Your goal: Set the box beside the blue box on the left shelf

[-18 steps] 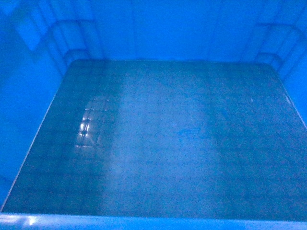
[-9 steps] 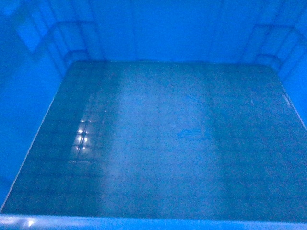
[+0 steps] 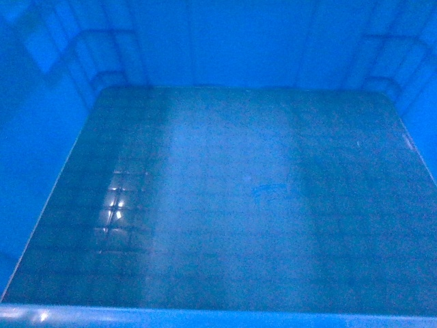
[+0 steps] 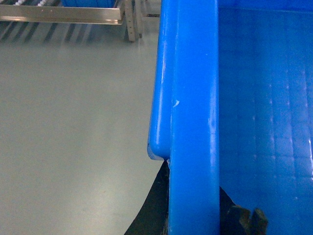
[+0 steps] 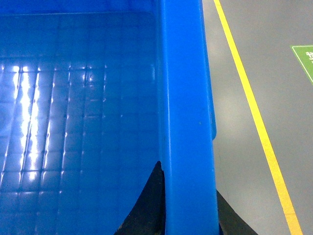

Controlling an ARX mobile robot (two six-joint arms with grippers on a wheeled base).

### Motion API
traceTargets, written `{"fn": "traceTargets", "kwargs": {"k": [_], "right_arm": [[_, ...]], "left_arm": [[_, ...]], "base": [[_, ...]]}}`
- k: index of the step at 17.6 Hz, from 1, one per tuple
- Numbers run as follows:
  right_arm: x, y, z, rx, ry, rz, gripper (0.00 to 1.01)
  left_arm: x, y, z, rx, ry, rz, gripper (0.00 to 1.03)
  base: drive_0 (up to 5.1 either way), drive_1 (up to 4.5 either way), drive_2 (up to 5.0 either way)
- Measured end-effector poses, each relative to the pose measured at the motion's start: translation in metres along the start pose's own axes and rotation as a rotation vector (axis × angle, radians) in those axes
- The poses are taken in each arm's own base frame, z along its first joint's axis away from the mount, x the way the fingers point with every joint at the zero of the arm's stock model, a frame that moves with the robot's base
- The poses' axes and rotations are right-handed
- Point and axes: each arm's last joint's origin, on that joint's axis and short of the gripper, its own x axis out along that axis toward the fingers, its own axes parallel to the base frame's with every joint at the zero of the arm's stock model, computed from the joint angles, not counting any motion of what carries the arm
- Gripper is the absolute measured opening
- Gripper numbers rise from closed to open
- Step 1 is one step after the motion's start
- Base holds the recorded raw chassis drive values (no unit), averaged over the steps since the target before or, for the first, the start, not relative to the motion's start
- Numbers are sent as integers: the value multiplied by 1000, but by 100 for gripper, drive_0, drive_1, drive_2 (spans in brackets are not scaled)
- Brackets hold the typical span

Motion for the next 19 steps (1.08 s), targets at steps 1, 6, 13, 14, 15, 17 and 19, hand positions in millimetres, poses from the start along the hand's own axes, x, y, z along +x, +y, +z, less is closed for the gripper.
{"fn": "traceTargets", "kwargs": {"k": [1, 6, 13, 14, 15, 17, 19], "right_arm": [[0, 0, 0, 0, 0, 0, 9], [0, 0, 0, 1, -4, 1, 9], [0, 0, 0, 0, -2, 0, 9], [0, 0, 0, 0, 0, 0, 9], [0, 0, 0, 0, -1, 0, 9], [0, 0, 0, 0, 0, 0, 9], [0, 0, 0, 0, -1, 0, 9]], "left_arm": [[0, 0, 0, 0, 0, 1, 8], [0, 0, 0, -2, -4, 0, 8], [0, 0, 0, 0, 0, 1, 8], [0, 0, 0, 0, 1, 1, 8], [0, 0, 0, 0, 1, 1, 8], [0, 0, 0, -1, 1, 1, 8], [0, 0, 0, 0, 1, 0, 8]], "base": [[1, 427, -425], [-2, 425, -430], [-3, 425, -430], [-1, 426, -429], [-2, 425, -430], [-1, 426, -429], [-1, 424, -427]]}}
